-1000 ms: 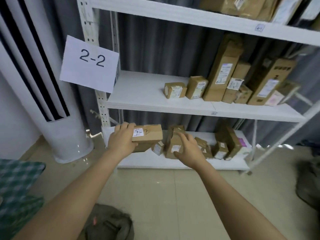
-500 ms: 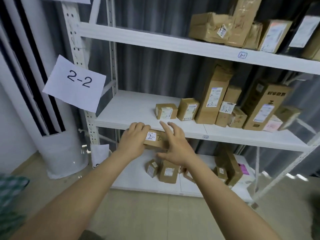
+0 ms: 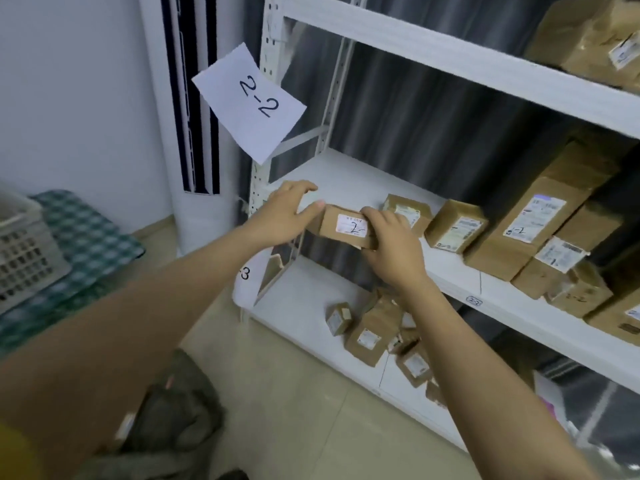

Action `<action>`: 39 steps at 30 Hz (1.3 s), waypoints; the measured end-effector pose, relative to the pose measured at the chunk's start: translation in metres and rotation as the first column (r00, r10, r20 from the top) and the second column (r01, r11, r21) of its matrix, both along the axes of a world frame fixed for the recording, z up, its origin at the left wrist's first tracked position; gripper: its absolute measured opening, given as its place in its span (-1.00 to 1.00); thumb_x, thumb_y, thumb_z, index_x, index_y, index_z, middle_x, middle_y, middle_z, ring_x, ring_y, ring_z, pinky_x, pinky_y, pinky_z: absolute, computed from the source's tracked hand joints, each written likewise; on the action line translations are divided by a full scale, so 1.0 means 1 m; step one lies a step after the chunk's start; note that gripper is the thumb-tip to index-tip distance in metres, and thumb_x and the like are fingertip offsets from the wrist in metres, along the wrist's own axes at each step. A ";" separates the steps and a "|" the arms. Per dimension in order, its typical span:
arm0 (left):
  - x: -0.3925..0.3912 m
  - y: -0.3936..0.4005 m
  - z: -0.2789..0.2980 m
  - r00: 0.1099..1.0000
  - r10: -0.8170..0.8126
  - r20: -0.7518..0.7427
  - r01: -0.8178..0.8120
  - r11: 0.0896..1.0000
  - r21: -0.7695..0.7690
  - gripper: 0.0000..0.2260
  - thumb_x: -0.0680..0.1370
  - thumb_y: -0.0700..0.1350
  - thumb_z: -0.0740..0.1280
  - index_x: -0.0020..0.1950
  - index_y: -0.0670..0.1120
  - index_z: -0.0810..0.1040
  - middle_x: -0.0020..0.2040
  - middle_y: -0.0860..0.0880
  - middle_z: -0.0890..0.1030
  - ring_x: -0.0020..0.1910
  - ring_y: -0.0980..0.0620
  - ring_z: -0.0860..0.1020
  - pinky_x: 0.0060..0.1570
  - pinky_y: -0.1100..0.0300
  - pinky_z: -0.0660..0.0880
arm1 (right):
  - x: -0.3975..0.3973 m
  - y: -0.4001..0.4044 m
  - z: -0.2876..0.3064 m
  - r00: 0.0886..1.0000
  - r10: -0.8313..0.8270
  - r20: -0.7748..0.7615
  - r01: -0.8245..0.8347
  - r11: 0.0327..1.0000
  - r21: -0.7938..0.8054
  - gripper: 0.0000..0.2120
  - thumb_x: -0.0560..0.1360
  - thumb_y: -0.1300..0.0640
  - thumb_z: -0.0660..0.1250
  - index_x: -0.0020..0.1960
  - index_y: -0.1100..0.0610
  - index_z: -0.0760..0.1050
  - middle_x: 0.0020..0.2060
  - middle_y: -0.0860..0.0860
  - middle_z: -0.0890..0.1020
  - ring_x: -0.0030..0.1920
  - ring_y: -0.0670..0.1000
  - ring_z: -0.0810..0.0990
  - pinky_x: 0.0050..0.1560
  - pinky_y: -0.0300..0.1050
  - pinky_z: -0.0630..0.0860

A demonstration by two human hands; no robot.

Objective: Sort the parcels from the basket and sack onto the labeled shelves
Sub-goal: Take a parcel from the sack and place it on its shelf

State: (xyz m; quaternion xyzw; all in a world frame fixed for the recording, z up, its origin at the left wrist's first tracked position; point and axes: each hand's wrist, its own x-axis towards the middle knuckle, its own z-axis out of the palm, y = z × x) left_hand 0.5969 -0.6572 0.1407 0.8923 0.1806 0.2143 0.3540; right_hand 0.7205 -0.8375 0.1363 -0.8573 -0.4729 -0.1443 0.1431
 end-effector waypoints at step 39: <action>0.234 0.176 -0.118 0.919 0.016 -0.393 0.037 0.991 0.127 -0.76 0.60 -0.16 0.17 0.22 -0.09 0.53 0.21 -0.16 0.47 0.23 -0.19 0.40 0.15 -0.02 0.43 | 0.155 0.160 -0.129 0.923 -0.386 -0.003 0.340 0.817 -0.466 -0.33 0.56 0.15 0.22 0.58 0.00 -0.01 0.52 0.21 0.14 0.49 0.29 0.11 0.39 0.18 0.18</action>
